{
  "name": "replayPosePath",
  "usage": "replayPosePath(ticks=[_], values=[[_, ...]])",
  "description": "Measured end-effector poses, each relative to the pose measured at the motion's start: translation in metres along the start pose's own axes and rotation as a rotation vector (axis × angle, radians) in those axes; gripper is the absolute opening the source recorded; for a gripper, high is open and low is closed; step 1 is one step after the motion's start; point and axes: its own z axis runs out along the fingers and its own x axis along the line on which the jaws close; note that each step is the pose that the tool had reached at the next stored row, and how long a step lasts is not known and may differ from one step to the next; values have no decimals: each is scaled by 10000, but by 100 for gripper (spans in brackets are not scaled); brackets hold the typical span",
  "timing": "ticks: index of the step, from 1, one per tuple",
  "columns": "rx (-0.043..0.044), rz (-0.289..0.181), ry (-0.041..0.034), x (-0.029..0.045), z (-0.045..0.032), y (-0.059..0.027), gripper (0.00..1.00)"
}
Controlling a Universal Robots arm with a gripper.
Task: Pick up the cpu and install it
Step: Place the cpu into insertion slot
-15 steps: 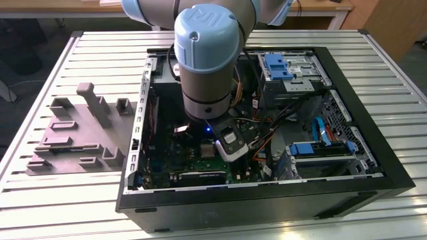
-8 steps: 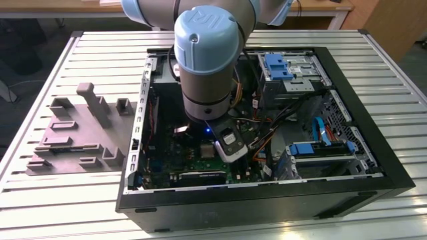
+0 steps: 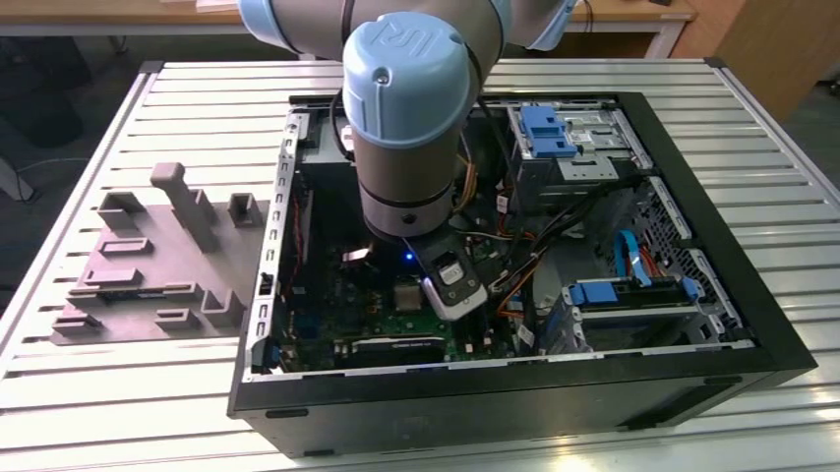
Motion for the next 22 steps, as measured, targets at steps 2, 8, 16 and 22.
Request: replayPosePath(ticks=[2, 8, 16, 22], values=[[-2, 0, -1, 0, 1, 0, 48], [-1, 0, 0, 0, 4, 0, 60], [1, 0, 1, 2, 4, -1, 46], [-1, -1, 0, 4, 5, -5, 45]])
